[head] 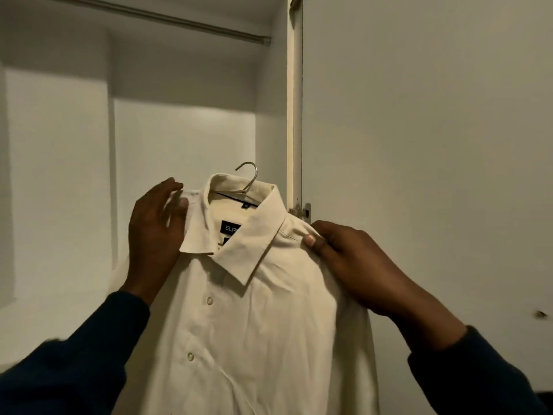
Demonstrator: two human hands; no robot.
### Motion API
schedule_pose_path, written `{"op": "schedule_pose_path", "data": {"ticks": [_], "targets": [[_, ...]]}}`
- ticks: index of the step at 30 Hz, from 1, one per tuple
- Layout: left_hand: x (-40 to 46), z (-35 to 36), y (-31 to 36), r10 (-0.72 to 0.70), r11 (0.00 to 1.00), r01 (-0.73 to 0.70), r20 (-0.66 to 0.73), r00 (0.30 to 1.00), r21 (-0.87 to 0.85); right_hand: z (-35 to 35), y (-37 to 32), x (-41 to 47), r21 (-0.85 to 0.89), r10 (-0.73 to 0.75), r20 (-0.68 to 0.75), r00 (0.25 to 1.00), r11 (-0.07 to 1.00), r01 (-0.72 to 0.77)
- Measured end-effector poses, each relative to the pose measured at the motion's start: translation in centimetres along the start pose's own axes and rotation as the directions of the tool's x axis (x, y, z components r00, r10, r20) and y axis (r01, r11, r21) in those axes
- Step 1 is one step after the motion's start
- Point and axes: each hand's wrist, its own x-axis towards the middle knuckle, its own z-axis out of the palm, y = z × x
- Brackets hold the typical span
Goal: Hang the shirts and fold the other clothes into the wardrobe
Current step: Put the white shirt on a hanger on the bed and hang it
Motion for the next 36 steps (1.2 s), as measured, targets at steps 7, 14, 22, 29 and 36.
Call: {"op": "schedule_pose_path", "data": {"ticks": [7,14,22,29,36], "targets": [[2.2,5.0,-6.8,-0.130,0.991,0.131,0.096,0.987,0.001,2.6,2.1,10.8,-0.049,-0.081,-0.124,0.989,0.996,0.075],[9.5,12.4,-13.8,-0.111,0.993,0.114,0.173,0.979,-0.007,5.4,3.7,20.7,-0.251,-0.192,-0.349,0.917,0.962,0.106],[21.7,19.7,-20.2,0.000,0.990,0.031,0.221,0.975,-0.137,7.8,2.9,33.6,-0.358,-0.227,-0.553,0.802,0.934,0.017],[29.6,26.2,-22.6,0.069,0.990,-0.016,0.372,0.926,-0.143,4.8,2.5,44.9,-0.466,-0.273,-0.652,0.708,0.880,-0.090],[32.2,32.5,-24.5,0.171,0.977,-0.104,0.401,0.900,-0.184,2.0,2.7,53.8,-0.481,-0.284,-0.713,0.641,0.863,-0.152]]}}
